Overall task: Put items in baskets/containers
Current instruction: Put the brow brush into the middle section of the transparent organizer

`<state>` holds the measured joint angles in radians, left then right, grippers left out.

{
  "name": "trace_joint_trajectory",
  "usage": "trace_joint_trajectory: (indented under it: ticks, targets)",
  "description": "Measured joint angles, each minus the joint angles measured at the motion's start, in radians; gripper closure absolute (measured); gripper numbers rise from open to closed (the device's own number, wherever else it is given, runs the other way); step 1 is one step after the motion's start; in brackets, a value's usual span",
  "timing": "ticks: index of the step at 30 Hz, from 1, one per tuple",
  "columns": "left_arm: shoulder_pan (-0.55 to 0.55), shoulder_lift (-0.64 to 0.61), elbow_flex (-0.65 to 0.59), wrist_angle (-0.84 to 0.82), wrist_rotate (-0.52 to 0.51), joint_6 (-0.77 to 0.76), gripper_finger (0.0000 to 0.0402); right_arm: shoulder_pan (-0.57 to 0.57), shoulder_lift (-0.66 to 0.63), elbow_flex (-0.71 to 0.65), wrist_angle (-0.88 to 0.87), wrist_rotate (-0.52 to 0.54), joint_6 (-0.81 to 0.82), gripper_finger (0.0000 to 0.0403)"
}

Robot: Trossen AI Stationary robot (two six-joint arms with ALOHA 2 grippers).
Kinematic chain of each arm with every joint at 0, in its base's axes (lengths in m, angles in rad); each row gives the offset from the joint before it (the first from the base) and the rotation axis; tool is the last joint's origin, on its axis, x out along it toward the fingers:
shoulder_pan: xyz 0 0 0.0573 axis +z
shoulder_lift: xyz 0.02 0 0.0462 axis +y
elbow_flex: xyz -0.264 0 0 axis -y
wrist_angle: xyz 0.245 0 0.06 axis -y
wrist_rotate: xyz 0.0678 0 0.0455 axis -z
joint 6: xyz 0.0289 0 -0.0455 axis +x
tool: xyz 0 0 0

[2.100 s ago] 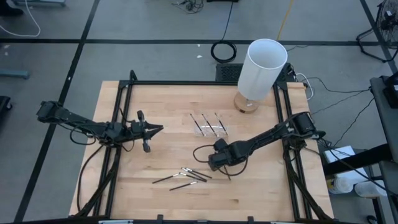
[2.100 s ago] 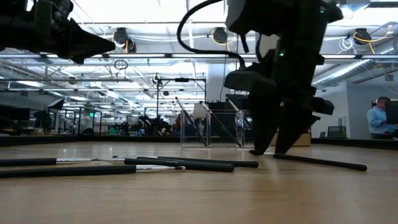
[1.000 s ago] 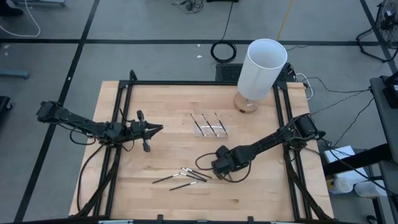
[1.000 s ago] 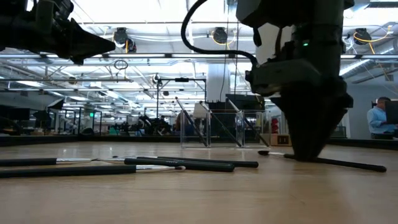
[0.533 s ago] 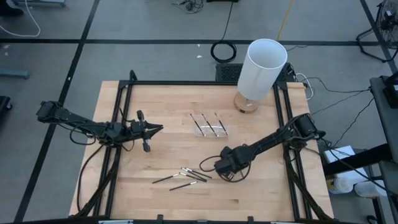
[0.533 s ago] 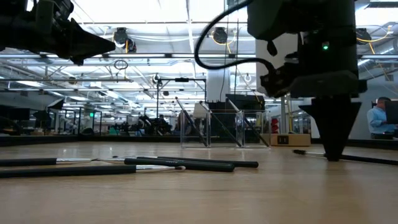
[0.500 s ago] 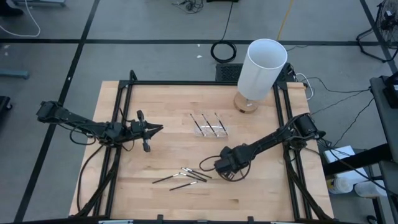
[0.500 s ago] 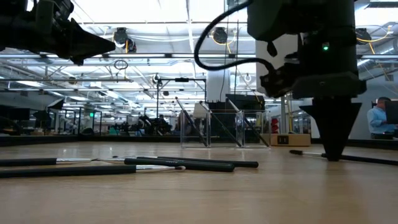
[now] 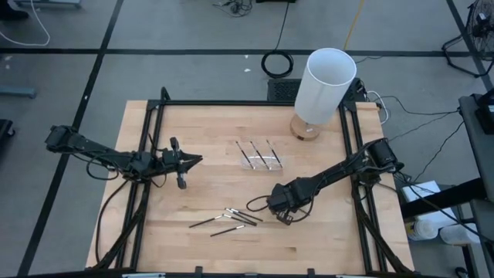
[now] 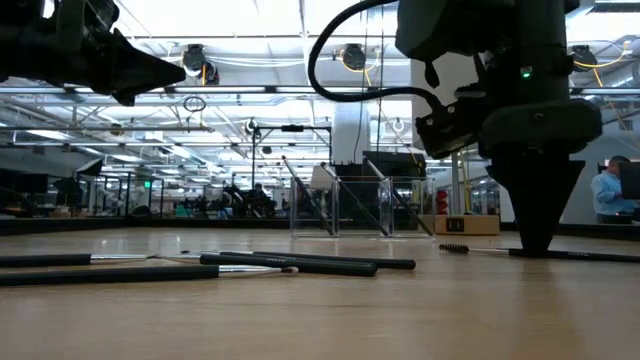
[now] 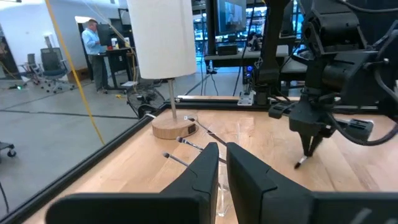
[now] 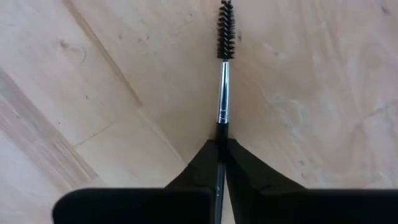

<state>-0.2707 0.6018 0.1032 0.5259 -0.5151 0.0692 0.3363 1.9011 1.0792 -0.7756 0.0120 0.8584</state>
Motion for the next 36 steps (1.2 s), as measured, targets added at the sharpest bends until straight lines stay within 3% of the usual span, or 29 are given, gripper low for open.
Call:
trace_joint_trajectory:
  ticks: [10, 20, 25, 31, 36]
  targets:
    - [0.001, 0.0, 0.0, 0.001, 0.022, 0.0, 0.036, 0.024, -0.046, -0.044, 0.041, 0.066, 0.034, 0.0401]
    - [0.001, 0.0, 0.0, -0.002, 0.025, -0.028, 0.036, 0.024, -0.267, -0.043, 0.117, 0.24, 0.011, 0.0402]
    - [0.0, 0.0, 0.0, -0.023, 0.06, -0.053, 0.036, 0.029, -0.325, -0.046, 0.158, 0.233, -0.022, 0.0402]
    - [0.0, 0.0, 0.0, -0.029, 0.074, -0.055, 0.036, 0.04, -0.34, -0.045, 0.316, 0.25, -0.132, 0.0403]
    - [0.0, 0.0, 0.0, -0.033, 0.097, -0.07, 0.036, 0.038, -0.341, -0.044, 0.655, 0.249, -0.373, 0.0403]
